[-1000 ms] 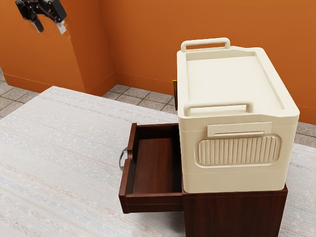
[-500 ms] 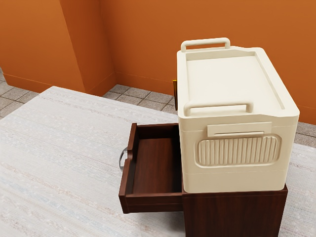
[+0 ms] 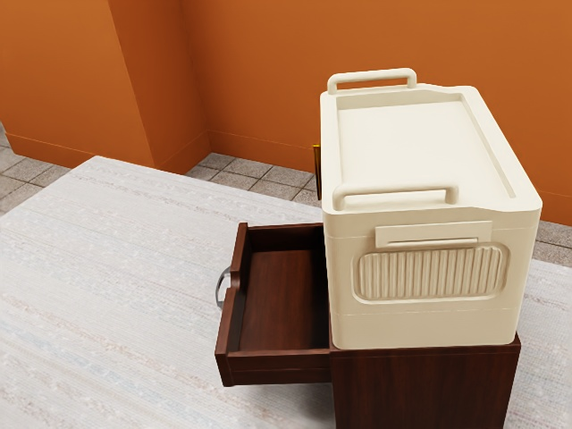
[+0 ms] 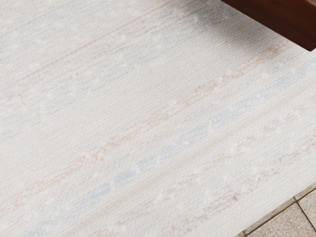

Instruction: Push the drawer handle with one arm to close the drawer

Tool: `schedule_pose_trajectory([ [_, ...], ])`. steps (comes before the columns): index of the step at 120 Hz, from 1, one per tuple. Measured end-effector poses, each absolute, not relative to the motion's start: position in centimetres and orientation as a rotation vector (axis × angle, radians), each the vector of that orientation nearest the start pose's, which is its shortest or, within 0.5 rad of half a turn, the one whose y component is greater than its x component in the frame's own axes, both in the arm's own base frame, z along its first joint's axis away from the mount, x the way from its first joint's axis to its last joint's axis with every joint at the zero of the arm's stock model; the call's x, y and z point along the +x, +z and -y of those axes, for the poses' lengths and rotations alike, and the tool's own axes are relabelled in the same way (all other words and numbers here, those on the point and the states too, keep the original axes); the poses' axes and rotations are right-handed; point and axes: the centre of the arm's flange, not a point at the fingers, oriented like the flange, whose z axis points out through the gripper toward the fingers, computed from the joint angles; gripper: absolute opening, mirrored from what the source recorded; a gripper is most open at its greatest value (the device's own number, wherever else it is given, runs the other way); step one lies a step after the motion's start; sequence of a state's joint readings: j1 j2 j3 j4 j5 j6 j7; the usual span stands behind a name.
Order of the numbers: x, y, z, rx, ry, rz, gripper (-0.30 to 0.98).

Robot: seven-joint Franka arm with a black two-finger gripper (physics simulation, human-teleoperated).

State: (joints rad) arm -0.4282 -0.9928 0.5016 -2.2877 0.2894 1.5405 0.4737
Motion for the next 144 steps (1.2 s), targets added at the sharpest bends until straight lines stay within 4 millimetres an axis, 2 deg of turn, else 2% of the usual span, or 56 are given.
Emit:
schedule_pose_trajectory([
  [22, 28.8, 61.8, -10.9, -3.042, -0.318, -1.011, 0.66],
  [29, 29.6, 60.1, -9.5, -3.024, -0.300, -1.095, 0.66],
  [58, 33.2, 51.8, -6.4, -3.000, -0.243, -1.284, 0.64],
  [75, 35.0, 49.0, -3.9, -2.927, -0.274, -1.396, 0.49],
  [95, 36.1, 48.2, -2.4, -2.837, -0.371, -1.472, 0.19],
  [106, 36.8, 47.6, -1.6, -2.787, -0.399, -1.507, 0.07],
  [122, 37.7, 46.1, -0.5, -2.729, -0.408, -1.552, -0.02],
  [144, 39.4, 44.0, 0.2, -2.693, -0.435, -1.597, -0.07],
])
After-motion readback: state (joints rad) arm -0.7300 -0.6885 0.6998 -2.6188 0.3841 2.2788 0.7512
